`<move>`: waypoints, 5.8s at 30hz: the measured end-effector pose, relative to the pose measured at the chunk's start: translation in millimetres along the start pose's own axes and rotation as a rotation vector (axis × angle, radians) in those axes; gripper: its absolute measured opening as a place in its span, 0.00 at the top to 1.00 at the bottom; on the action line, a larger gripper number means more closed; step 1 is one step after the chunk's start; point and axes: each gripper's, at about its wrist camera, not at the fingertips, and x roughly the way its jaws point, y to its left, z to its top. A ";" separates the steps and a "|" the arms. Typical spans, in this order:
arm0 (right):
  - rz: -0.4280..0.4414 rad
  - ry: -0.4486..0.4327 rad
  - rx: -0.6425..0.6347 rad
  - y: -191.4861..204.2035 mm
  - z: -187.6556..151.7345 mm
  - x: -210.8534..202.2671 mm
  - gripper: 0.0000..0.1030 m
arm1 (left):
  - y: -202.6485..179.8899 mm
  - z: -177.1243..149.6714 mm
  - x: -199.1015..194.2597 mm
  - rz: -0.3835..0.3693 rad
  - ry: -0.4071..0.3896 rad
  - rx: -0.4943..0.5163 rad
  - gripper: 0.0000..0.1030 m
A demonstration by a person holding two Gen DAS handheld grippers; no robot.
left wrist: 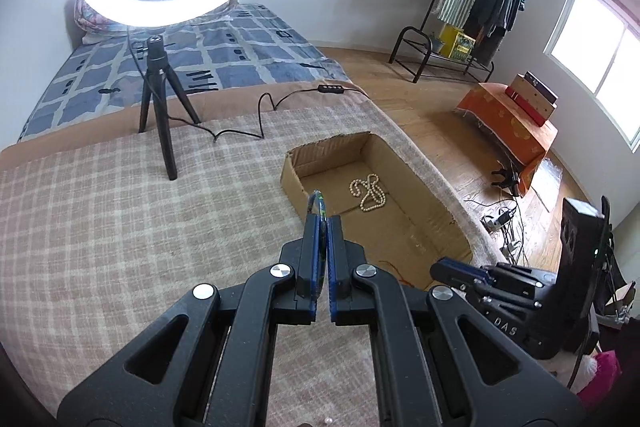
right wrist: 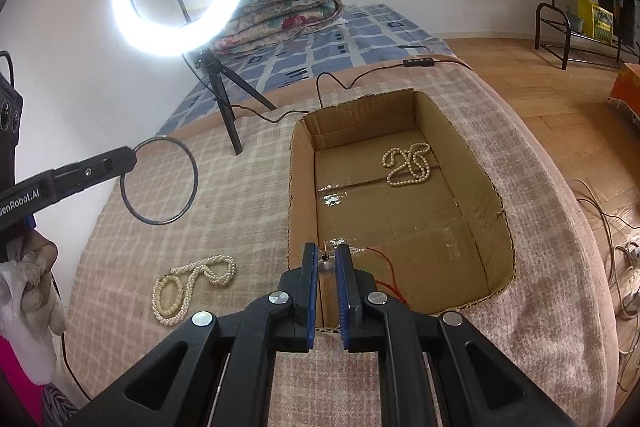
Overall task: Organize jewelry
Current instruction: 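Open the left tool to drop the bangle in the box while the right tool releases the earring, then move the left tool toward the twisted pearl necklace while the right tool approaches the pearl earring, then lower the left tool and close it on the twisted pearl necklace while the right tool lowers to the earring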
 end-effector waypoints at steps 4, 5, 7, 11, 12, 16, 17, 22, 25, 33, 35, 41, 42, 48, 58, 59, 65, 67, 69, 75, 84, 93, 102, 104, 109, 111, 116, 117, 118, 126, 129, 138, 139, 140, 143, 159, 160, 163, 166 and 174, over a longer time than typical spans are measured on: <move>0.000 0.012 0.011 -7.5 0.5 8.1 0.94 | -15.3 15.2 23.9 -0.003 0.005 0.017 0.99; 0.000 0.015 0.013 -9.2 0.1 10.1 0.94 | -18.9 18.7 29.9 -0.005 0.007 0.020 0.99; 0.002 0.023 0.020 -12.6 -0.6 14.2 0.94 | -26.4 24.2 43.3 -0.009 0.013 0.024 0.99; -0.001 0.037 0.022 -16.2 -1.7 21.3 0.94 | -37.1 29.9 68.7 -0.021 0.036 0.015 0.99; -0.003 0.039 0.022 -17.1 -1.9 22.9 0.94 | -39.4 30.9 74.7 -0.022 0.041 0.015 0.99; -0.004 0.050 0.032 -22.1 -2.9 27.3 0.94 | -46.5 34.3 95.0 -0.025 0.065 0.009 0.99; -0.005 0.053 0.033 -23.3 -3.0 28.4 0.93 | -46.9 35.0 99.5 -0.026 0.071 0.006 0.99; -0.007 0.068 0.030 -26.9 -5.5 35.6 0.93 | -47.7 39.2 116.7 -0.016 0.093 -0.006 0.99; -0.010 0.072 0.019 -25.4 -6.7 36.7 0.92 | -46.3 40.7 122.9 -0.007 0.099 -0.010 0.99; -0.034 0.042 -0.013 -19.5 -5.0 30.3 0.61 | -44.7 47.6 117.2 0.009 0.072 0.002 0.62; -0.045 0.031 -0.027 -17.4 -5.1 28.5 0.43 | -44.3 47.7 111.8 0.014 0.053 0.002 0.52; -0.113 -0.026 -0.076 -9.2 -4.0 18.3 0.12 | -41.0 48.8 104.0 0.025 0.053 -0.009 0.41; -0.119 -0.027 -0.081 -8.0 -3.5 17.6 0.10 | -40.6 48.8 102.5 0.024 0.052 -0.013 0.38; -0.164 -0.049 -0.116 0.7 -4.2 10.4 0.02 | -42.0 49.2 90.6 0.034 0.037 -0.008 0.33; -0.195 -0.082 -0.141 11.2 -4.1 -3.6 0.00 | -35.0 50.1 62.0 0.062 0.010 -0.011 0.27; -0.195 -0.084 -0.144 12.4 -4.0 -5.2 0.00 | -33.5 49.8 58.5 0.064 0.006 -0.012 0.27; -0.195 -0.106 -0.155 19.2 -3.3 -14.0 0.00 | -21.5 47.1 35.9 0.077 -0.008 -0.026 0.27; -0.193 -0.110 -0.160 22.6 -3.4 -15.9 0.00 | -17.6 46.5 27.7 0.080 -0.017 -0.031 0.27; -0.191 -0.115 -0.169 26.0 -3.8 -17.7 0.00 | -13.6 46.0 19.8 0.085 -0.023 -0.033 0.27; -0.185 -0.138 -0.193 38.6 -4.9 -23.8 0.00 | -0.2 43.5 -5.0 0.101 -0.045 -0.046 0.27; -0.153 -0.197 -0.228 55.3 -5.5 -29.8 0.00 | 31.3 30.0 -50.6 0.137 -0.083 -0.069 0.27; -0.075 -0.195 -0.255 71.4 -8.0 -32.4 0.01 | 70.6 -11.7 -82.6 0.175 -0.066 -0.088 0.27; -0.002 -0.096 -0.338 87.9 -24.8 -23.7 0.11 | 94.2 -56.6 -82.0 0.163 0.009 -0.097 0.33; 0.003 -0.078 -0.360 91.1 -29.3 -21.3 0.14 | 97.6 -65.3 -79.2 0.158 0.026 -0.100 0.37; 0.036 -0.037 -0.381 95.9 -36.3 -18.2 0.20 | 108.6 -81.3 -72.1 0.152 0.058 -0.118 0.42; 0.048 -0.023 -0.388 97.1 -39.7 -16.9 0.22 | 114.0 -86.0 -68.6 0.148 0.070 -0.129 0.42; 0.075 0.025 -0.405 99.6 -48.5 -12.5 0.25 | 126.0 -94.9 -54.1 0.140 0.110 -0.154 0.49; 0.087 0.040 -0.407 100.1 -50.9 -10.9 0.28 | 127.3 -95.9 -50.2 0.138 0.121 -0.155 0.49; 0.101 0.056 -0.410 100.9 -53.8 -9.2 0.29 | 127.6 -96.7 -46.9 0.135 0.128 -0.154 0.50; 0.170 0.182 -0.496 109.4 -85.4 6.0 0.46 | 122.2 -99.9 -14.2 0.098 0.200 -0.122 0.52; 0.200 0.231 -0.519 111.3 -98.6 13.7 0.56 | 119.3 -100.7 -1.6 0.084 0.224 -0.110 0.54; 0.255 0.352 -0.509 107.3 -124.7 39.1 0.72 | 118.8 -103.0 24.9 0.067 0.273 -0.110 0.54; 0.256 0.356 -0.510 106.4 -126.0 40.0 0.73 | 118.8 -103.2 27.1 0.066 0.276 -0.108 0.54; 0.257 0.361 -0.512 105.5 -127.0 40.9 0.75 | 118.6 -103.4 28.3 0.065 0.279 -0.106 0.55; 0.247 0.361 -0.533 104.9 -128.8 41.8 0.78 | 118.6 -102.6 33.9 0.063 0.288 -0.102 0.58; 0.212 0.344 -0.635 115.7 -128.1 63.7 0.81 | 129.2 -101.9 50.0 0.049 0.310 -0.129 0.58; 0.212 0.342 -0.641 116.8 -128.0 64.0 0.81 | 130.7 -101.6 51.6 0.044 0.311 -0.133 0.58; 0.214 0.340 -0.652 120.0 -128.8 65.8 0.81 | 132.9 -101.2 56.9 0.025 0.325 -0.136 0.58; 0.217 0.343 -0.658 122.8 -129.5 69.4 0.81 | 131.3 -101.1 65.6 0.005 0.349 -0.123 0.58; 0.230 0.338 -0.651 125.7 -127.6 73.7 0.81 | 116.1 -104.3 85.5 0.011 0.376 -0.048 0.58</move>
